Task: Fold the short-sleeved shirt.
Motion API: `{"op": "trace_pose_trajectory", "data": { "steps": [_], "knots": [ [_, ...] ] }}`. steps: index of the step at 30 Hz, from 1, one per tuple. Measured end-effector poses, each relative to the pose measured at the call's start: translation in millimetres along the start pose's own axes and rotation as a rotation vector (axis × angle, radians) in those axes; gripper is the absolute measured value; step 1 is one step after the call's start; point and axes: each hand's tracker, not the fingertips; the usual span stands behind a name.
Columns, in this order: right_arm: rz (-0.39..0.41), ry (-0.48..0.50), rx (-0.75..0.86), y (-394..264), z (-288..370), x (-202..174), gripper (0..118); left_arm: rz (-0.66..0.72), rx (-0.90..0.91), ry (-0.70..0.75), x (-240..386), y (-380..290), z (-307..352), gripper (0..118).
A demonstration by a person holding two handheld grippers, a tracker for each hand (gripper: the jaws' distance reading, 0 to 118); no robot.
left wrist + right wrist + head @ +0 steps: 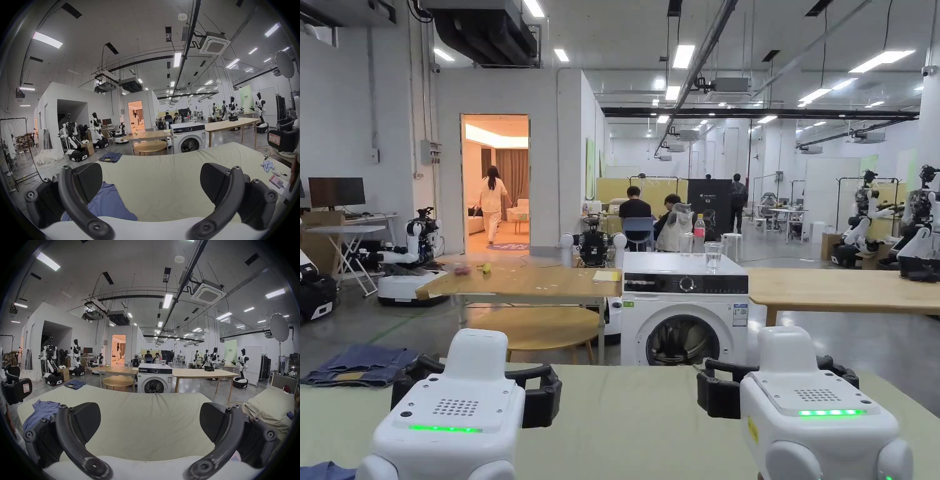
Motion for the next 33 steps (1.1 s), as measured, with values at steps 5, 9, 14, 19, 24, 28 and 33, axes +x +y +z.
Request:
{"op": "trace_pose_trajectory", "data": {
  "steps": [5,9,14,19,24,28,33],
  "knots": [
    [0.024,-0.017,0.002,-1.0,0.9,-3.6,118,0.0,0.001,-0.002,-0.1,0.1,0.4,118],
    [0.036,-0.018,0.001,-1.5,1.2,-5.0,118,-0.002,-0.001,-0.005,0.4,0.4,0.6,118],
    [0.026,-0.027,0.006,1.1,1.9,-4.7,118,-0.004,0.002,-0.004,0.4,1.9,1.7,118],
    [0.008,-0.025,0.006,3.3,2.1,-3.0,118,-0.003,0.001,-0.002,-0.4,2.2,1.3,118],
    [0.011,-0.026,0.004,1.4,2.4,-3.8,118,-0.001,0.002,-0.003,-0.3,1.9,0.9,118],
    [0.019,-0.024,0.003,-0.2,1.8,-4.4,118,-0.001,0.0,-0.006,0.4,1.0,0.8,118],
    [0.022,-0.024,-0.001,0.0,2.3,-6.4,118,-0.004,-0.009,-0.007,0.9,-1.7,-0.3,118]
  ]
}}
